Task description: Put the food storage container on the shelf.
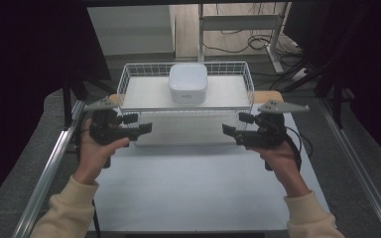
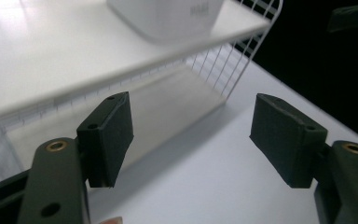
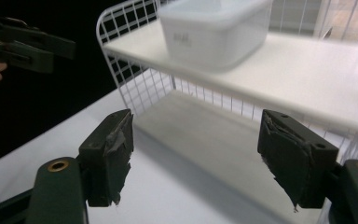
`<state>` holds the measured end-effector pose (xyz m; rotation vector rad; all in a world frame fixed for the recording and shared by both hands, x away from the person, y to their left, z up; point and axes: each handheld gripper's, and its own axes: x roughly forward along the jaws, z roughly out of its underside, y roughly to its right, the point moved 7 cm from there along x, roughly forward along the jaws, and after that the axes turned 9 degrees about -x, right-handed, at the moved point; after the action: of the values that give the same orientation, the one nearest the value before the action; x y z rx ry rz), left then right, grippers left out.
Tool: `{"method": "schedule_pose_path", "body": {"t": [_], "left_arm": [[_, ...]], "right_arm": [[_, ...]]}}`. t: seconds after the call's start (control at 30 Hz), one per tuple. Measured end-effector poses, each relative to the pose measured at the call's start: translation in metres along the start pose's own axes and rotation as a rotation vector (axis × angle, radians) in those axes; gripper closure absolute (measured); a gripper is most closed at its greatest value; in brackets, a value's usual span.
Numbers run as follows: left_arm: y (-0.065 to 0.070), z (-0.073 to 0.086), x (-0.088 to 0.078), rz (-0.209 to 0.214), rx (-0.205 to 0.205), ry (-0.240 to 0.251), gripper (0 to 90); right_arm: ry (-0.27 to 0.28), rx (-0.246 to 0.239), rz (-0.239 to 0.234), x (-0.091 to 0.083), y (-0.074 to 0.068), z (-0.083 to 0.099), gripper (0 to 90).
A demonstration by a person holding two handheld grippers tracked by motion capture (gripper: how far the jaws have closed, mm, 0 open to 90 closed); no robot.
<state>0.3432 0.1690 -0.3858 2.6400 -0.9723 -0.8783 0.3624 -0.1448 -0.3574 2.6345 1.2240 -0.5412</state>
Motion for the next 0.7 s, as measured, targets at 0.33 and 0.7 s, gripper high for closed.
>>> {"method": "schedule_pose_path", "body": {"t": [0.33,0.7], "left_arm": [[-0.016,0.068,-0.005,-0.033,-0.021,-0.052,28.3],[-0.025,0.096,0.004,-0.042,-0.073,-0.096,25.8]], "right_arm": [[-0.062,0.02,-0.006,-0.01,-0.016,0.082,26.3],[-0.108,0.039,0.011,-0.004,-0.015,0.118,25.0]]}}
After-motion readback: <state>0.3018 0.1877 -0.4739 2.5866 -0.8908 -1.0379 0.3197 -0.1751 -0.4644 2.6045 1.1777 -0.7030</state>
